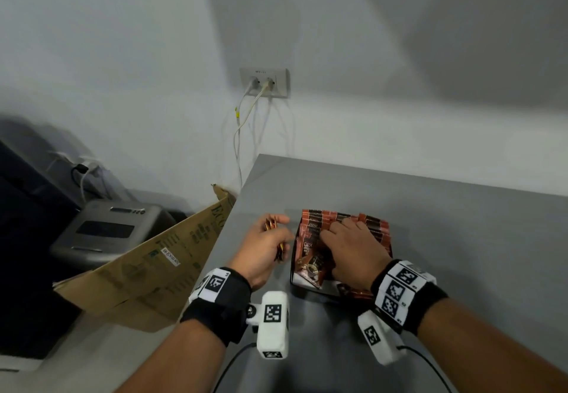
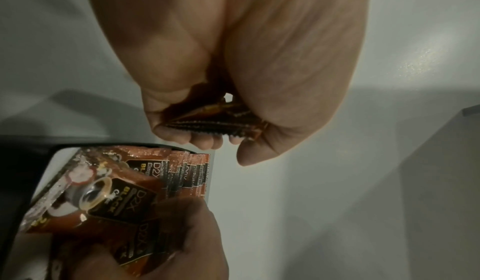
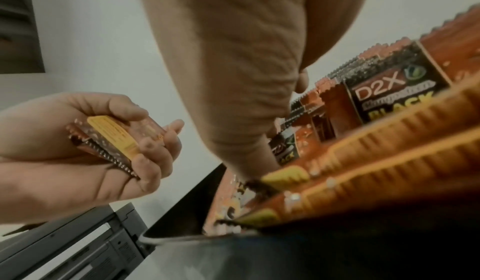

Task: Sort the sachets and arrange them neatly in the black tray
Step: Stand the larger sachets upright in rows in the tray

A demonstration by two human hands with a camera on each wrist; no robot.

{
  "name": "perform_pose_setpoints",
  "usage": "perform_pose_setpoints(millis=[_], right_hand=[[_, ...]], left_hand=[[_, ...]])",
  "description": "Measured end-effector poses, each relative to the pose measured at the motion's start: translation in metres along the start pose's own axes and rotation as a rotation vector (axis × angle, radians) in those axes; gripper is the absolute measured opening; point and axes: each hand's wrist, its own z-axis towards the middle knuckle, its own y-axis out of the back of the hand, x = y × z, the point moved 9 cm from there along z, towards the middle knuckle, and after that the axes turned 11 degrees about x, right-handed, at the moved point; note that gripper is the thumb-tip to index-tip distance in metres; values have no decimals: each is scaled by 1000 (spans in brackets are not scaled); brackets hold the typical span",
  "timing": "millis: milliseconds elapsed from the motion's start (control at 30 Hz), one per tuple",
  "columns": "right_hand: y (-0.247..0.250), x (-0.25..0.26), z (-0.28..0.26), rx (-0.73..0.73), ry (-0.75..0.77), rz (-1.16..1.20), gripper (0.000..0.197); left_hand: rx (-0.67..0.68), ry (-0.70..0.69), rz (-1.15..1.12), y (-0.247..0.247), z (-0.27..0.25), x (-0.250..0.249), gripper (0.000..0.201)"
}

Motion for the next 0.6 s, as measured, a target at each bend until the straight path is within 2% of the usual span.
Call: perform_pose_setpoints(millis=[367, 533, 600], right_hand=[[5, 4, 1, -78, 8, 121, 40], [16, -39, -23, -99, -98, 448, 20], [16, -58, -39, -24, -120, 574, 15]], left_hand=[[-5, -8, 61, -1, 2, 3, 32], [27, -18, 52, 0, 1, 1, 34], [36, -12, 28, -1, 1, 2, 32]])
